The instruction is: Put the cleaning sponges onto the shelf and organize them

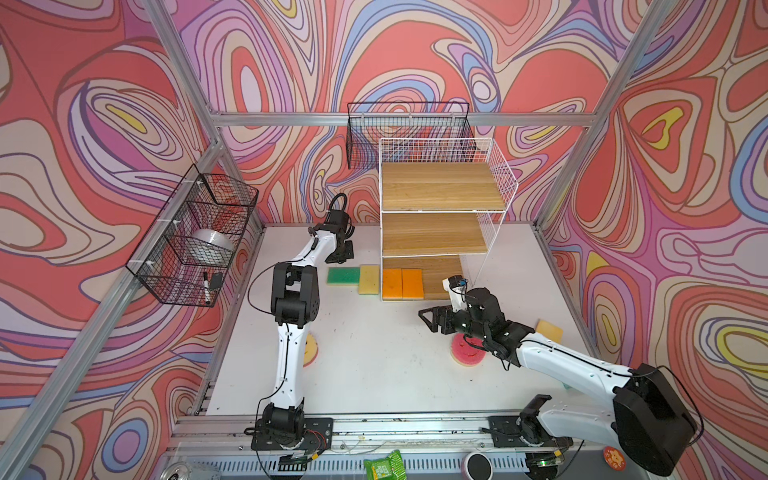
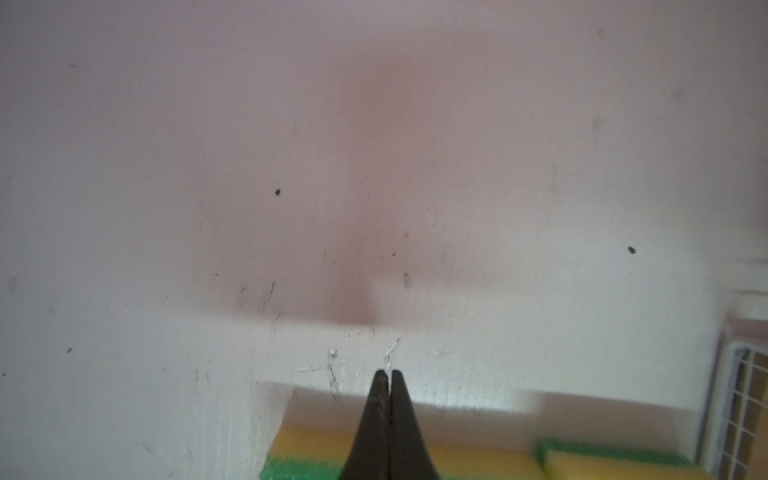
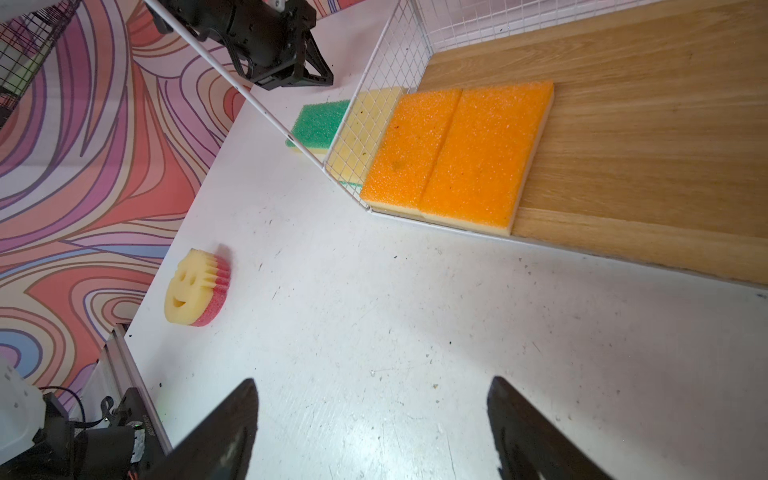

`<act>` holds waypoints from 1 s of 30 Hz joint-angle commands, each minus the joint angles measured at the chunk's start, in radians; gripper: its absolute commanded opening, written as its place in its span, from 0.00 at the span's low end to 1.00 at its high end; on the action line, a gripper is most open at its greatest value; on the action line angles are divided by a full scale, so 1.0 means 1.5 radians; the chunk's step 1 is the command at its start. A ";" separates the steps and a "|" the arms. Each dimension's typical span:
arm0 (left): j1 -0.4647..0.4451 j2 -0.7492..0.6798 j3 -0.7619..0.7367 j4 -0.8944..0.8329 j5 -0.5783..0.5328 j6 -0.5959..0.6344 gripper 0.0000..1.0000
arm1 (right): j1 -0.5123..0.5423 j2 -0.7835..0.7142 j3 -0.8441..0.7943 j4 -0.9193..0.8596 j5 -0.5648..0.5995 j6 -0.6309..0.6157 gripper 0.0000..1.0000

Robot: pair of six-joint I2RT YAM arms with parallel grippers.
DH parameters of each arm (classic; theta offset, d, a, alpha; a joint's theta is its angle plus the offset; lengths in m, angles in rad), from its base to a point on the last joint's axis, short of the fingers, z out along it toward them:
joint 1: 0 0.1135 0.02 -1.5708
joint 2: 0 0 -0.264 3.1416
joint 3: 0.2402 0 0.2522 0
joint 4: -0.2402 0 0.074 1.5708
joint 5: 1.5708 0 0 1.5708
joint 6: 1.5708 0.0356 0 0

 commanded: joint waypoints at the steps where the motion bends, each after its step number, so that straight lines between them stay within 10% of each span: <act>1: 0.004 0.004 -0.018 -0.016 0.012 0.000 0.00 | 0.001 -0.015 -0.010 -0.002 -0.006 0.008 0.89; 30: -0.048 -0.369 -0.574 0.180 0.089 -0.149 0.00 | 0.003 -0.064 -0.017 -0.031 0.001 0.028 0.89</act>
